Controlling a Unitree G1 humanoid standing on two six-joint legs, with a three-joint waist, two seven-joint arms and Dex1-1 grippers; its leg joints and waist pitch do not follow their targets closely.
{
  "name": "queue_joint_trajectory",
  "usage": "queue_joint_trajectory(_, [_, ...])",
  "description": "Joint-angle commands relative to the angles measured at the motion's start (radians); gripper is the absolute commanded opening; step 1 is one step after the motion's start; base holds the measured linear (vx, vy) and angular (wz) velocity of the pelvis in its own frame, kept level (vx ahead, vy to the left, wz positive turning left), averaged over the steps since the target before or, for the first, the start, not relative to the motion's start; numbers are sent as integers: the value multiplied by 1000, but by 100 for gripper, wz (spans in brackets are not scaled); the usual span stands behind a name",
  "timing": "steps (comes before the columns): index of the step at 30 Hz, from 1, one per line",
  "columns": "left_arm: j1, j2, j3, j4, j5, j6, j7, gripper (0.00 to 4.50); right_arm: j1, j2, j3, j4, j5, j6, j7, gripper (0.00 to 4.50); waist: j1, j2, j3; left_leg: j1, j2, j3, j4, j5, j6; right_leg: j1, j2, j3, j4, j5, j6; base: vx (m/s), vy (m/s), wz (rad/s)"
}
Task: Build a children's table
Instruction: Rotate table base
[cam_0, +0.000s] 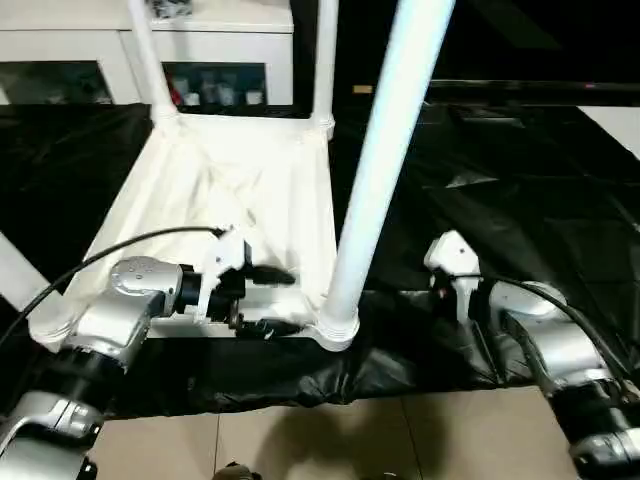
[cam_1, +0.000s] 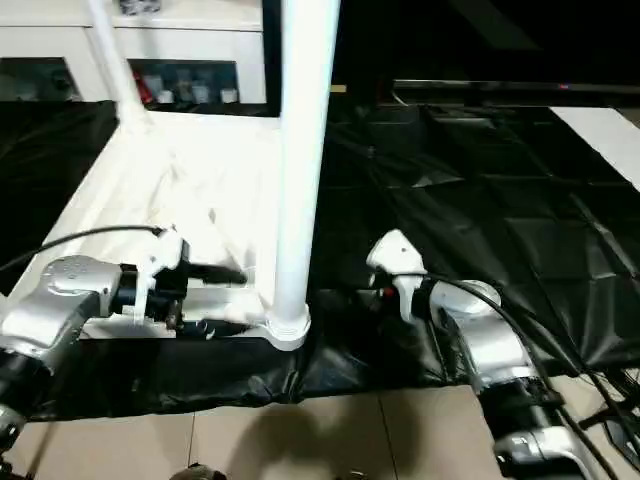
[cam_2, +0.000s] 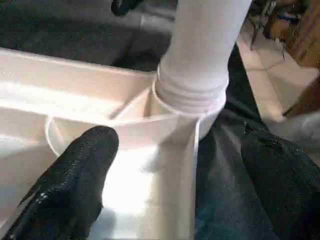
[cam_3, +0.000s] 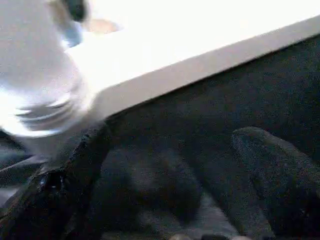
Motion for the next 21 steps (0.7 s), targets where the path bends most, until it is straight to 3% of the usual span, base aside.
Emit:
queue_joint_trajectory(1, [-16,11,-24,6,25,4,-26,421,6,-15,7,-44,8,21,7,450,4,12,-72,16,19,-1,-66,-253,-9,47,-65,40,-78,-210,-198,0,0,0])
queue_joint_trajectory(2, [-18,14,-31,8,34,9,-32,411,9,-15,3,-60,14,33,2,450,3,20,-72,16,18,-1,-65,-255,-11,46,-65,40,-77,-206,-201,0,0,0])
queue_joint_trajectory(4, [-18,22,-40,16,49,18,-50,401,20,-12,-3,-103,33,59,0,450,3,16,-71,17,17,-1,-66,-261,-12,48,-63,40,-80,-206,-201,0,0,0])
queue_joint_trajectory(5, [-18,24,-41,26,57,15,-58,381,30,-11,-2,-131,47,76,7,450,3,23,-71,17,18,-2,-66,-268,-13,47,-63,40,-78,-209,-201,0,0,0])
queue_joint_trajectory(7, [-19,26,-41,32,61,12,-63,378,37,-10,-2,-150,55,87,12,450,2,19,-70,17,17,-3,-67,-280,-15,48,-64,39,-81,-223,-199,0,0,0])
queue_joint_trajectory(10, [-12,33,-26,20,43,76,-64,355,69,-6,2,-224,93,123,36,450,3,21,-68,18,18,-4,-68,-298,-19,46,-65,40,-83,-243,-198,0,0,0])
queue_joint_trajectory(21, [-35,32,-18,108,118,-21,5,265,73,30,50,-244,87,144,17,450,3,20,-69,16,17,-7,-69,-295,-23,44,-69,40,-89,-304,-171,0,0,0])
